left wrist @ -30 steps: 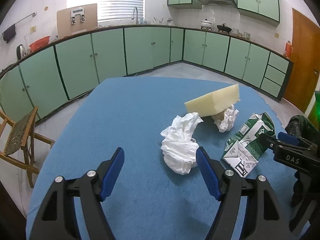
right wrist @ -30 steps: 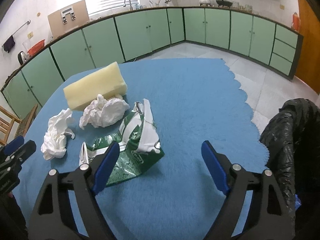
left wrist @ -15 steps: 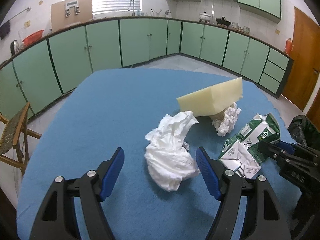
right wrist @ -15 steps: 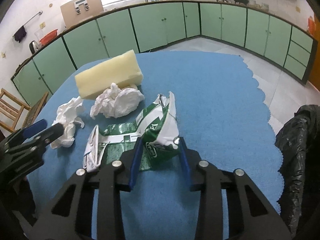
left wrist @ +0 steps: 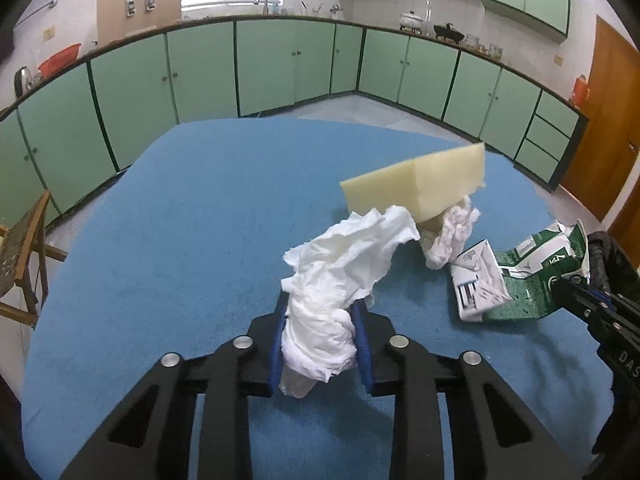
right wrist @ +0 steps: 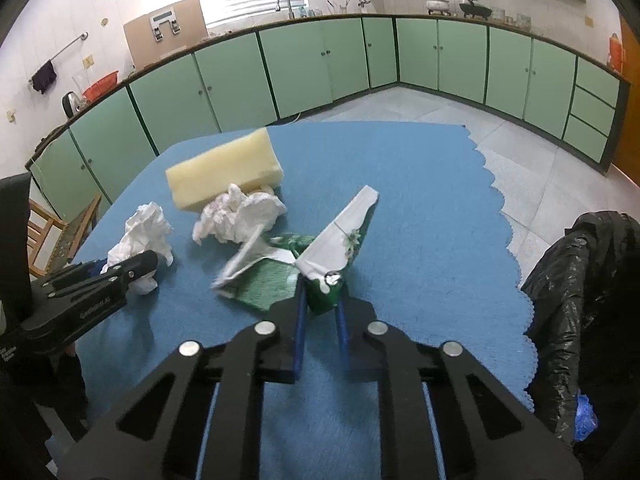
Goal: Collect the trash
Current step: 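Carry the white tissue and green-white milk carton over the bin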
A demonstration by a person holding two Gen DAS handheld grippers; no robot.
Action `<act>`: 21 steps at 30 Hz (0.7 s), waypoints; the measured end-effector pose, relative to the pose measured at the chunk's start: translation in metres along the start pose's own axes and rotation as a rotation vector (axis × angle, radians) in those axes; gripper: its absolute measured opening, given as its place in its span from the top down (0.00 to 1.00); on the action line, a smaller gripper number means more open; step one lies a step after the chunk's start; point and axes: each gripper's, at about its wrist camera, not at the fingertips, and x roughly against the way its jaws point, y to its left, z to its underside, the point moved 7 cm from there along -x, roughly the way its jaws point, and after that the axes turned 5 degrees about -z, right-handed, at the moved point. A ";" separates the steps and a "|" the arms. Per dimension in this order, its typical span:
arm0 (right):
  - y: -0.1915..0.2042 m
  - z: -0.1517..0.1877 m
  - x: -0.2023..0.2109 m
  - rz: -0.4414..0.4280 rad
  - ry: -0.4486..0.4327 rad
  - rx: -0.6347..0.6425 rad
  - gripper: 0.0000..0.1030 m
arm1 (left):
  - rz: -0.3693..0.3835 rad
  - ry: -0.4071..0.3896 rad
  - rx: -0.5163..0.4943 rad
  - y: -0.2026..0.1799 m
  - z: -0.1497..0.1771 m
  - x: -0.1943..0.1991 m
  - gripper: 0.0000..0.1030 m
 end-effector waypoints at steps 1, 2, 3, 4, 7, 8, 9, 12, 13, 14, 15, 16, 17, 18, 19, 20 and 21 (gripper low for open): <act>0.001 -0.001 0.003 -0.002 -0.005 0.004 0.93 | 0.001 -0.008 0.004 0.001 0.000 0.005 0.72; 0.002 -0.001 0.005 0.001 -0.008 0.008 0.93 | 0.002 -0.014 0.007 0.002 -0.001 0.009 0.73; 0.003 -0.002 0.007 0.002 -0.010 0.010 0.93 | 0.003 -0.021 0.009 0.002 -0.001 0.014 0.73; 0.003 -0.002 0.009 0.001 -0.012 0.011 0.93 | 0.001 -0.030 0.005 0.001 -0.001 0.021 0.73; 0.004 -0.003 0.016 -0.005 -0.021 0.003 0.93 | 0.007 -0.048 -0.002 -0.002 -0.003 0.037 0.73; 0.005 -0.003 0.020 -0.006 -0.025 0.001 0.93 | 0.013 -0.051 -0.002 -0.004 -0.003 0.040 0.73; 0.005 -0.003 0.023 -0.006 -0.030 0.001 0.93 | 0.016 -0.056 -0.003 -0.005 -0.004 0.046 0.73; 0.005 -0.004 0.034 -0.007 -0.046 0.003 0.93 | 0.023 -0.062 -0.011 -0.009 -0.004 0.057 0.73; 0.005 -0.003 0.038 -0.006 -0.051 0.004 0.93 | 0.028 -0.066 -0.013 -0.011 -0.004 0.061 0.73; 0.004 -0.003 0.041 -0.006 -0.054 0.005 0.93 | 0.030 -0.069 -0.016 -0.012 -0.009 0.061 0.73; 0.004 -0.003 0.045 -0.007 -0.058 0.006 0.93 | 0.032 -0.073 -0.019 -0.014 -0.009 0.064 0.73; 0.004 -0.003 0.050 -0.007 -0.064 0.007 0.93 | 0.035 -0.078 -0.020 -0.018 -0.009 0.067 0.73; 0.005 -0.003 0.053 -0.006 -0.067 0.007 0.93 | 0.039 -0.084 -0.023 -0.020 -0.010 0.070 0.73; 0.004 -0.003 0.057 -0.005 -0.071 0.008 0.93 | 0.042 -0.090 -0.024 -0.021 -0.010 0.073 0.73; 0.005 -0.004 0.061 -0.003 -0.077 0.007 0.93 | 0.047 -0.096 -0.027 -0.024 -0.010 0.077 0.73; 0.004 -0.004 0.066 -0.001 -0.084 0.005 0.93 | 0.051 -0.099 -0.029 -0.026 -0.012 0.078 0.73; 0.001 -0.004 0.070 -0.001 -0.089 0.003 0.93 | 0.056 -0.103 -0.032 -0.028 -0.012 0.081 0.73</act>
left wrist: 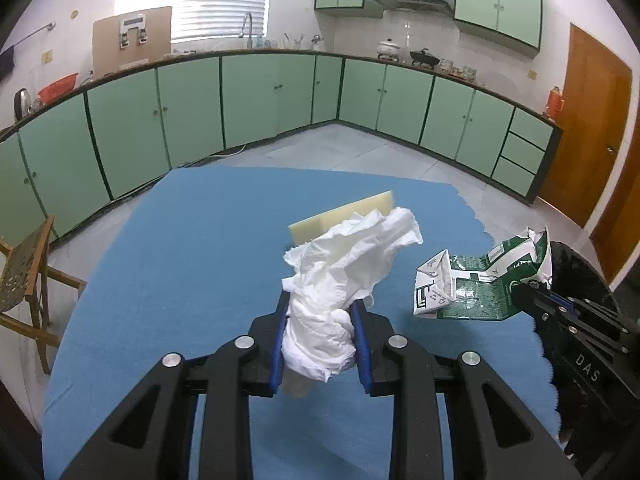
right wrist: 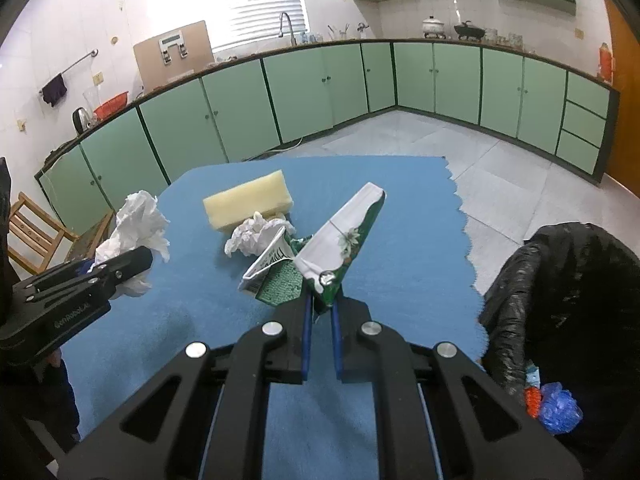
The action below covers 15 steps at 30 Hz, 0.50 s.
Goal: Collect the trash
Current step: 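Carry the white tissue and green-white milk carton over the bin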
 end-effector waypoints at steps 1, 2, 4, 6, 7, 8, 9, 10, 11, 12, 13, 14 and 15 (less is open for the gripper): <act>-0.001 -0.001 0.006 0.000 -0.007 -0.004 0.93 | 0.003 -0.004 -0.002 -0.003 0.000 0.002 0.73; -0.002 -0.002 0.010 0.000 -0.013 -0.007 0.93 | 0.008 -0.012 -0.007 -0.006 -0.002 0.006 0.73; -0.003 -0.002 0.018 0.004 -0.023 -0.006 0.93 | 0.018 -0.025 -0.011 -0.011 -0.004 0.012 0.73; -0.005 -0.004 0.028 0.013 -0.034 0.000 0.93 | 0.027 -0.035 -0.013 -0.015 -0.006 0.017 0.73; -0.006 -0.005 0.033 0.018 -0.040 0.002 0.93 | 0.030 -0.039 -0.015 -0.018 -0.007 0.019 0.73; -0.006 -0.006 0.037 0.021 -0.045 0.003 0.93 | 0.037 -0.044 -0.017 -0.020 -0.007 0.022 0.73; -0.008 -0.006 0.042 0.023 -0.053 0.004 0.93 | 0.043 -0.048 -0.019 -0.023 -0.008 0.025 0.73; -0.009 -0.006 0.047 0.027 -0.060 0.005 0.93 | 0.049 -0.052 -0.021 -0.028 -0.009 0.027 0.73; -0.009 -0.006 0.050 0.030 -0.064 0.007 0.93 | 0.052 -0.056 -0.023 -0.030 -0.010 0.028 0.73; -0.009 -0.007 0.054 0.033 -0.069 0.009 0.93 | 0.058 -0.060 -0.027 -0.033 -0.010 0.031 0.73; -0.011 -0.008 0.060 0.039 -0.077 0.011 0.93 | 0.063 -0.062 -0.030 -0.035 -0.011 0.032 0.73; -0.013 -0.007 0.064 0.042 -0.082 0.011 0.93 | 0.069 -0.067 -0.035 -0.042 -0.010 0.036 0.73; -0.015 -0.007 0.069 0.047 -0.089 0.009 0.93 | 0.073 -0.071 -0.040 -0.045 -0.011 0.038 0.73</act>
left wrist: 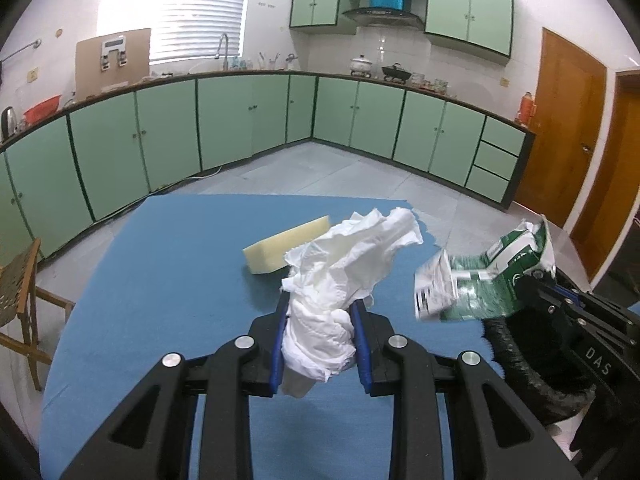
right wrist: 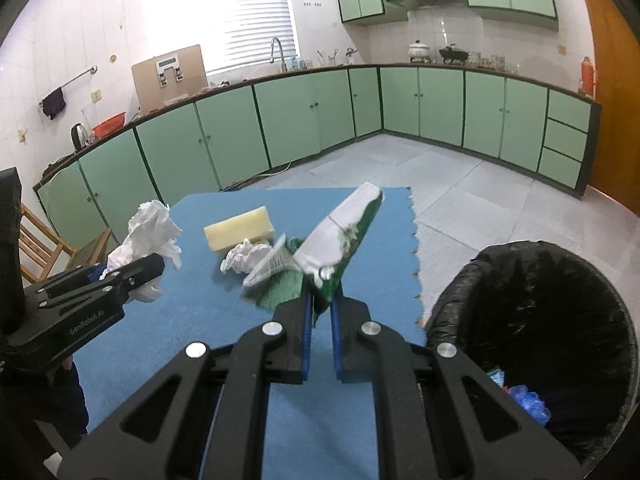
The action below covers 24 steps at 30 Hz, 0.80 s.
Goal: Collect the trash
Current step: 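Carry the white tissue and green-white milk carton over the bin, then open the left gripper over the bin while the right gripper releases the carton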
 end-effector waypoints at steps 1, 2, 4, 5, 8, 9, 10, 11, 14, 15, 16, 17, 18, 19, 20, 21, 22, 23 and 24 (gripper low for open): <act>-0.003 -0.001 0.004 0.006 -0.005 -0.002 0.94 | 0.004 -0.003 -0.003 -0.003 -0.001 0.002 0.73; -0.006 -0.001 0.008 0.012 -0.009 -0.003 0.94 | 0.011 -0.006 -0.008 -0.008 -0.002 0.003 0.73; -0.013 -0.001 0.016 0.022 -0.018 -0.008 0.94 | 0.024 -0.011 -0.013 -0.017 -0.004 0.005 0.73; -0.016 -0.001 0.019 0.027 -0.022 -0.010 0.94 | 0.030 -0.013 -0.018 -0.022 -0.005 0.007 0.73; -0.030 0.001 0.032 0.047 -0.038 -0.018 0.94 | 0.050 -0.018 -0.033 -0.037 -0.007 0.008 0.73; -0.033 0.002 0.035 0.052 -0.041 -0.021 0.94 | 0.057 -0.017 -0.037 -0.041 -0.007 0.009 0.73; -0.040 0.003 0.040 0.062 -0.047 -0.026 0.94 | 0.063 -0.016 -0.041 -0.045 -0.007 0.009 0.73; -0.043 0.003 0.043 0.068 -0.050 -0.028 0.94 | 0.073 -0.014 -0.048 -0.051 -0.007 0.009 0.73; -0.061 0.004 0.056 0.097 -0.064 -0.041 0.94 | 0.101 -0.015 -0.071 -0.072 -0.008 0.009 0.73; -0.066 0.005 0.060 0.103 -0.068 -0.045 0.94 | 0.110 -0.015 -0.078 -0.078 -0.009 0.009 0.73; -0.074 0.005 0.065 0.116 -0.073 -0.051 0.94 | 0.117 -0.015 -0.083 -0.083 -0.008 0.009 0.73; -0.080 0.005 0.068 0.125 -0.077 -0.056 0.94 | 0.128 -0.015 -0.093 -0.091 -0.009 0.008 0.73; -0.086 0.005 0.071 0.135 -0.081 -0.062 0.94 | 0.137 -0.016 -0.100 -0.098 -0.009 0.008 0.73; -0.096 0.006 0.077 0.148 -0.086 -0.071 0.94 | 0.148 -0.016 -0.106 -0.105 -0.009 0.008 0.73; -0.103 0.007 0.080 0.160 -0.090 -0.077 0.94 | 0.163 -0.016 -0.113 -0.115 -0.010 0.007 0.73; -0.109 0.007 0.082 0.168 -0.092 -0.083 0.94 | 0.173 -0.015 -0.120 -0.122 -0.009 0.007 0.73; -0.119 0.008 0.087 0.180 -0.096 -0.093 0.94 | 0.182 -0.015 -0.128 -0.131 -0.010 0.006 0.73; -0.125 0.009 0.090 0.188 -0.099 -0.101 0.94 | 0.197 -0.015 -0.136 -0.142 -0.011 0.005 0.73; -0.132 0.009 0.093 0.197 -0.101 -0.108 0.94 | 0.210 -0.016 -0.143 -0.151 -0.012 0.004 0.73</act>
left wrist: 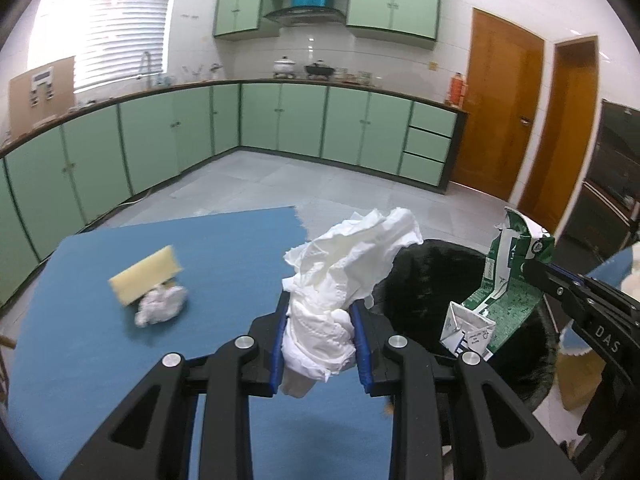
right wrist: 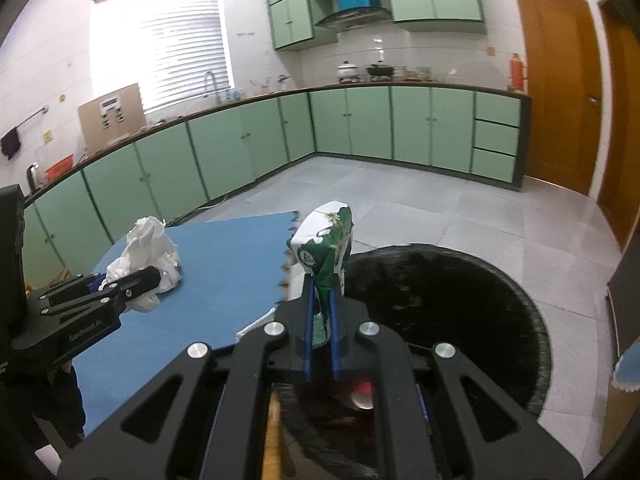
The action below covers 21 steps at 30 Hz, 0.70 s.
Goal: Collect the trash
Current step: 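Open the left gripper over the bin while the right gripper releases the carton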
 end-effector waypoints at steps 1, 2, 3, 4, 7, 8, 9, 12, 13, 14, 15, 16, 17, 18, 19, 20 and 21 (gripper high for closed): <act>-0.007 0.000 0.001 0.010 -0.002 -0.006 0.94 | 0.013 -0.003 -0.008 -0.010 -0.002 -0.003 0.73; -0.018 0.000 0.003 0.025 -0.004 -0.012 0.94 | 0.023 -0.004 -0.014 -0.017 -0.004 -0.005 0.73; -0.024 0.001 0.004 0.033 -0.003 -0.015 0.94 | 0.036 -0.004 -0.020 -0.027 -0.004 -0.008 0.73; -0.031 0.002 0.004 0.043 -0.002 -0.019 0.94 | 0.045 -0.004 -0.024 -0.034 -0.004 -0.010 0.73; -0.054 0.004 0.006 0.076 0.002 -0.031 0.94 | 0.083 -0.009 -0.042 -0.063 -0.009 -0.022 0.73; -0.064 0.006 0.006 0.090 0.006 -0.036 0.94 | 0.092 -0.008 -0.047 -0.070 -0.010 -0.025 0.73; -0.070 0.008 0.006 0.097 0.008 -0.038 0.94 | 0.101 -0.008 -0.052 -0.077 -0.012 -0.028 0.73; -0.089 0.014 0.006 0.123 0.017 -0.047 0.94 | 0.128 -0.005 -0.070 -0.099 -0.011 -0.040 0.73; -0.094 0.016 0.006 0.130 0.020 -0.051 0.94 | 0.135 -0.001 -0.074 -0.106 -0.011 -0.044 0.73; -0.099 0.018 0.005 0.139 0.027 -0.055 0.94 | 0.141 0.004 -0.076 -0.112 -0.010 -0.048 0.73; -0.104 0.021 0.004 0.146 0.033 -0.059 0.94 | 0.148 0.011 -0.079 -0.117 -0.010 -0.053 0.73; -0.111 0.024 0.002 0.153 0.040 -0.066 0.94 | 0.151 0.015 -0.082 -0.120 -0.011 -0.058 0.73; -0.114 0.028 0.002 0.157 0.045 -0.071 0.94 | 0.154 0.023 -0.086 -0.125 -0.009 -0.063 0.73; -0.119 0.031 0.000 0.160 0.050 -0.077 0.94 | 0.157 0.028 -0.089 -0.129 -0.008 -0.067 0.73; -0.124 0.035 -0.003 0.165 0.059 -0.087 0.94 | 0.161 0.035 -0.093 -0.134 -0.006 -0.073 0.73; -0.128 0.037 -0.005 0.167 0.064 -0.092 0.94 | 0.163 0.040 -0.096 -0.137 -0.004 -0.075 0.73; -0.131 0.039 -0.008 0.169 0.070 -0.098 0.94 | 0.168 0.049 -0.098 -0.141 -0.002 -0.080 0.73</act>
